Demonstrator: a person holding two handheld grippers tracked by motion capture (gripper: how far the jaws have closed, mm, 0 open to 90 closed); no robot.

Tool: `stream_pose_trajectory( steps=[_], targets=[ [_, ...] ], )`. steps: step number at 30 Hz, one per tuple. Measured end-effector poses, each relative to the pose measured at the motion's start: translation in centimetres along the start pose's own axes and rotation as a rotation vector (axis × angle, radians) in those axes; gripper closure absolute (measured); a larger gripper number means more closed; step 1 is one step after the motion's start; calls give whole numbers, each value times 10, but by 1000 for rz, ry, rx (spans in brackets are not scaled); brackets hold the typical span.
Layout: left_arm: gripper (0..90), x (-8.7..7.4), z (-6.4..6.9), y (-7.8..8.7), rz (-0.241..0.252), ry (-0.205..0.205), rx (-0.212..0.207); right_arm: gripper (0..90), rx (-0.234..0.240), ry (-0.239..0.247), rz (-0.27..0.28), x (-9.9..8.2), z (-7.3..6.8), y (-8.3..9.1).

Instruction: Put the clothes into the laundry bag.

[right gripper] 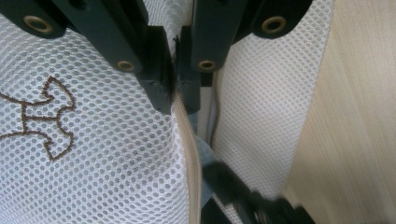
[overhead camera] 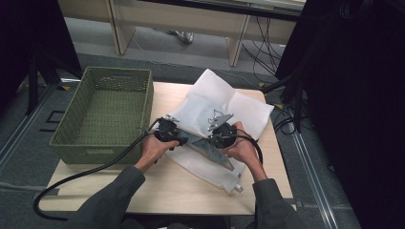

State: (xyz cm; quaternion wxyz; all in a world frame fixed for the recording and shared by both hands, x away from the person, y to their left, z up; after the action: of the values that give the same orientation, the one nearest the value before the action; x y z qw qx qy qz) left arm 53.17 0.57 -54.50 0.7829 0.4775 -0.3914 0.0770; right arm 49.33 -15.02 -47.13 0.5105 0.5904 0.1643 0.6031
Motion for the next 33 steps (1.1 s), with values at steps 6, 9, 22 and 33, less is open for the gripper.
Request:
stream_pose_trajectory(
  steps=[6, 9, 22, 33],
  targets=[
    [791, 11, 0, -5, 61, -58, 48, 865, 13, 24, 8, 2, 0, -1],
    [804, 23, 10, -7, 112, -116, 70, 866, -1, 20, 8, 2, 0, 0],
    [715, 20, 8, -14, 109, -139, 80, 860, 2, 2, 38, 5, 2, 4],
    [508, 4, 25, 19, 53, -189, 47, 761, -28, -20, 59, 5, 2, 10]
  ],
)
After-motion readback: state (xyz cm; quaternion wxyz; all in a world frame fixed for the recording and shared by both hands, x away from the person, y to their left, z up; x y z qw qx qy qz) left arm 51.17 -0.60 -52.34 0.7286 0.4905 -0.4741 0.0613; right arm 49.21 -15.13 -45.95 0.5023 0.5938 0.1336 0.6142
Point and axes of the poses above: each handheld gripper's, and its own axes: y roughly backward along the jaws, x roughly out of its top, z roughly to its right, the point moved 7 cm from there along -y, roughly forward along the jaws, and after that the axes turned 5 degrees about y, right-handed, at the moved point
